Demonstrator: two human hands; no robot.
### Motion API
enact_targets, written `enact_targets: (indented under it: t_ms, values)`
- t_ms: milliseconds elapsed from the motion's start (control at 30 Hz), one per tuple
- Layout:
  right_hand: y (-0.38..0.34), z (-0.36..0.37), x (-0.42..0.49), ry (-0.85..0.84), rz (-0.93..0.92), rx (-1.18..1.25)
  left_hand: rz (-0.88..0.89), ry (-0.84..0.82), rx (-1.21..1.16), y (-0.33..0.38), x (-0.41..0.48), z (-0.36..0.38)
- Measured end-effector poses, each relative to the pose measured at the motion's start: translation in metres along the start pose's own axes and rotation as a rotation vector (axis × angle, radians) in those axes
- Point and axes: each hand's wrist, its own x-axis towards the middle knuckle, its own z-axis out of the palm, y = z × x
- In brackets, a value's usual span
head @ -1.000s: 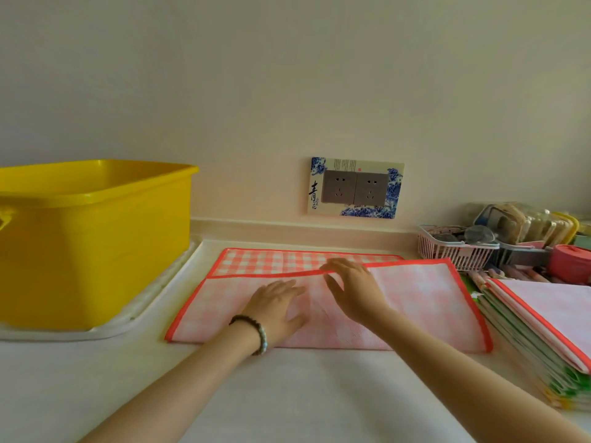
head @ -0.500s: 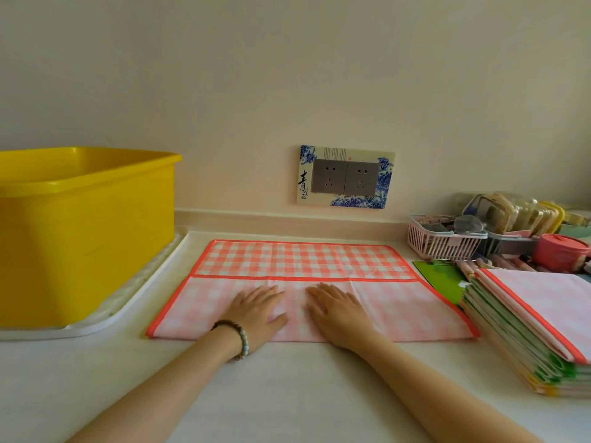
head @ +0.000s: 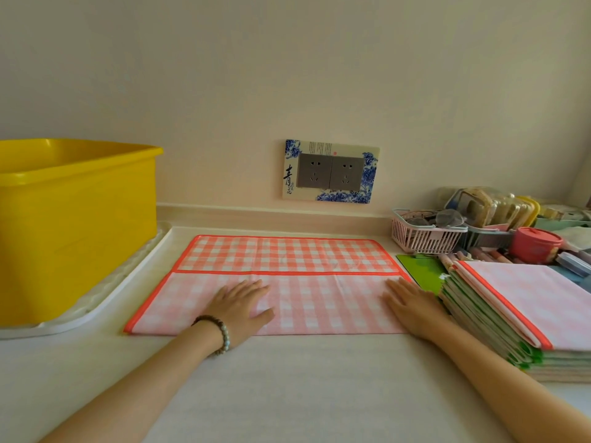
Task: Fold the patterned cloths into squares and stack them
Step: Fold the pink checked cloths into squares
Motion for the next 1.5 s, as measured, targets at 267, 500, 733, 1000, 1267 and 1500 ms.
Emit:
enact_targets:
  t_ms: [267, 500, 733, 1000, 1267, 1500]
  values:
    - [-0.093, 0.004, -0.023, 0.004, -0.356, 0.106, 0.009, -0.023, 0.013, 0.002, -0.006, -0.003]
    - [-0.127, 0.023, -0.031, -0.062, -0.47, 0.088, 0.003, -0.033, -0.001, 0.003, -0.004, -0.003]
    - [-0.126, 0.025, -0.028, -0.074, -0.47, 0.053, 0.009, -0.088, 0.008, -0.013, -0.009, -0.004]
    - [-0.124, 0.027, -0.026, -0.072, -0.481, 0.051, -0.131, -0.089, -0.032, -0.071, -0.045, -0.015]
    - [-0.124, 0.024, -0.026, -0.101, -0.48, 0.05, -0.161, -0.176, -0.151, -0.065, -0.047, -0.036]
    - [-0.112, 0.014, -0.03, -0.072, -0.527, 0.292, 0.126, -0.027, -0.276, -0.026, -0.04, -0.032]
